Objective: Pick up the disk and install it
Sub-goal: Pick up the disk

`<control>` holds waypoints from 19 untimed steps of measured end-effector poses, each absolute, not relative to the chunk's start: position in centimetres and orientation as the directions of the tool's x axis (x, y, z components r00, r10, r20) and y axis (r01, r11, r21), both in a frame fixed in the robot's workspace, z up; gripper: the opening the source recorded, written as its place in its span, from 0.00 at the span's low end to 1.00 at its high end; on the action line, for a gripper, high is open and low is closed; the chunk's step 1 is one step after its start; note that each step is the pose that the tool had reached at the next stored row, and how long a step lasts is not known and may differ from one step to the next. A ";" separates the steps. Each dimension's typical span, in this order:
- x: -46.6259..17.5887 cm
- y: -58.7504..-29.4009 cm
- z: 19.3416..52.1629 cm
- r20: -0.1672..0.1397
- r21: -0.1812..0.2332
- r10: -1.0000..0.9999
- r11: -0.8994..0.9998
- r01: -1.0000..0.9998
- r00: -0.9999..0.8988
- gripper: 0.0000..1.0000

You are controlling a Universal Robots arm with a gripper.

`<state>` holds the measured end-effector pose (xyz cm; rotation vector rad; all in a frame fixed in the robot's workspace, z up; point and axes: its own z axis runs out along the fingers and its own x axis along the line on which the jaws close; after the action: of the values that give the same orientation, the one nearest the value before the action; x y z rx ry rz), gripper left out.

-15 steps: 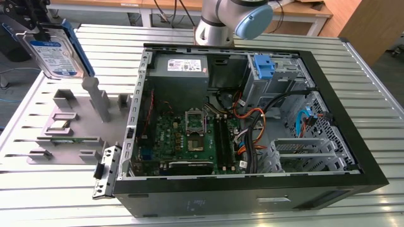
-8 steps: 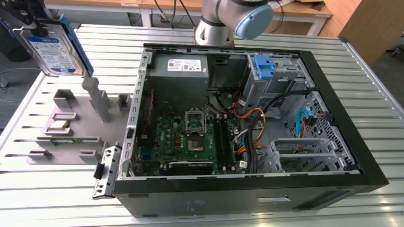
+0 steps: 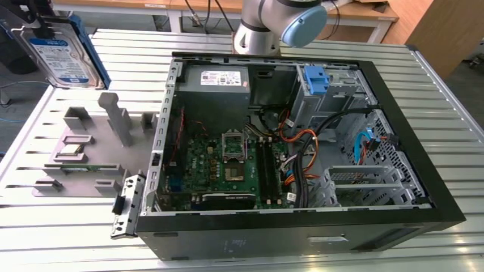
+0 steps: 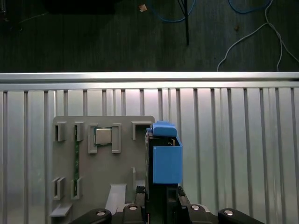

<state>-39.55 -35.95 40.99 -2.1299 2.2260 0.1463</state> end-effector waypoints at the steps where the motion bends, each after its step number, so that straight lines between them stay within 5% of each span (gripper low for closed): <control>1: -39.5 -36.0 41.1 -0.107 0.029 -0.993 0.043 -0.999 -0.045 0.35; 19: -39.5 -36.0 42.5 -0.095 0.028 -0.994 0.043 -0.999 -0.046 0.35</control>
<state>-39.49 -35.95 42.52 -2.1353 2.2326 0.1337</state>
